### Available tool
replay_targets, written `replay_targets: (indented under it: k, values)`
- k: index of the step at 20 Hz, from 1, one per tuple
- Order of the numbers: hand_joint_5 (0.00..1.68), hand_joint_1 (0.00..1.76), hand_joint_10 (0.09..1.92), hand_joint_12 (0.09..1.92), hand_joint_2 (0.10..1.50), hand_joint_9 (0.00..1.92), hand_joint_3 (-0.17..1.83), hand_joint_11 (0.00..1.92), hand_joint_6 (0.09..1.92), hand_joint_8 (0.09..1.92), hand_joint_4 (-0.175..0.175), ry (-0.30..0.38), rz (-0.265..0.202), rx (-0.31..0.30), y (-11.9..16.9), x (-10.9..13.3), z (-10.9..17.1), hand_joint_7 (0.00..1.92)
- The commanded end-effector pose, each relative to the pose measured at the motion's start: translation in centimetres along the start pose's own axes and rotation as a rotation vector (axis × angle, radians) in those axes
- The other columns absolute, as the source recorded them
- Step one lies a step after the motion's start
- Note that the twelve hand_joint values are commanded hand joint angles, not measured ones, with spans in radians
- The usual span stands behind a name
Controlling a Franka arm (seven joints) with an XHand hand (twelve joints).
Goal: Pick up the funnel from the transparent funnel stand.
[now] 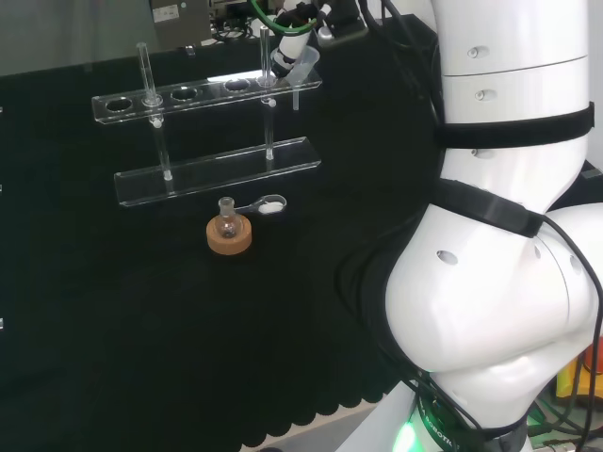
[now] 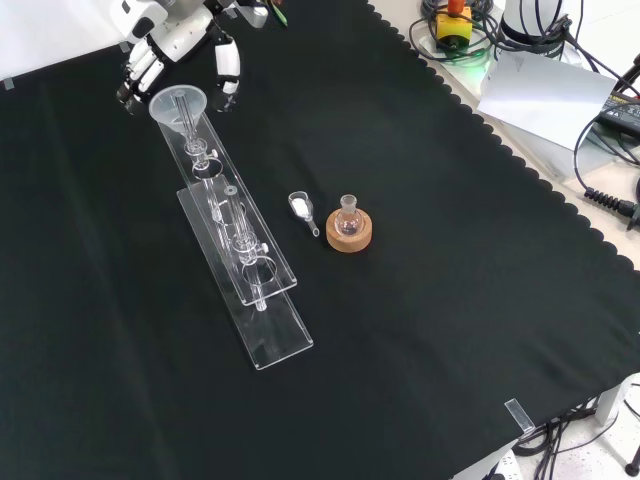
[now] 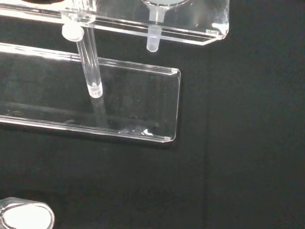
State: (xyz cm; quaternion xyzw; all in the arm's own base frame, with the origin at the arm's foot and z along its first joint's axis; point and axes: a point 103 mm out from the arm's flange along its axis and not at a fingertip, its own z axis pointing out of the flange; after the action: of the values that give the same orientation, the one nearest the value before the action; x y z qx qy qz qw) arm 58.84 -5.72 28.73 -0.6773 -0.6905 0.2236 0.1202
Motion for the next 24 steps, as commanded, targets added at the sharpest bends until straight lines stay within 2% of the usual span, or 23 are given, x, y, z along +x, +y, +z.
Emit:
replay_targets:
  k: [1,2,6,14,23,24]
  values:
    - [0.06,0.63,0.86,1.51,0.68,0.04,0.49,0.29,0.09,0.16,0.038,-0.009,0.01,0.004,0.4,-0.3,0.0,0.0]
    - [0.06,0.63,0.87,1.51,0.68,0.05,0.5,0.29,0.09,0.16,0.038,-0.025,0.022,0.005,0.5,-0.3,0.2,0.0]
    - [0.07,0.65,0.87,1.52,0.68,0.07,0.5,0.29,0.09,0.16,0.039,-0.027,0.02,0.026,0.9,-0.2,0.6,0.0]
    - [0.1,0.68,0.84,1.5,0.69,0.16,0.52,0.3,0.09,0.2,0.041,-0.018,-0.01,0.033,1.5,-0.5,1.0,0.0]
    - [0.18,0.7,0.79,1.5,0.69,0.25,0.55,0.27,0.09,0.34,0.043,-0.045,0.001,0.064,1.9,-0.3,1.0,0.0]
    - [0.19,0.7,0.79,1.5,0.69,0.25,0.55,0.27,0.09,0.36,0.045,-0.05,0.019,0.065,1.9,-0.4,1.0,0.0]
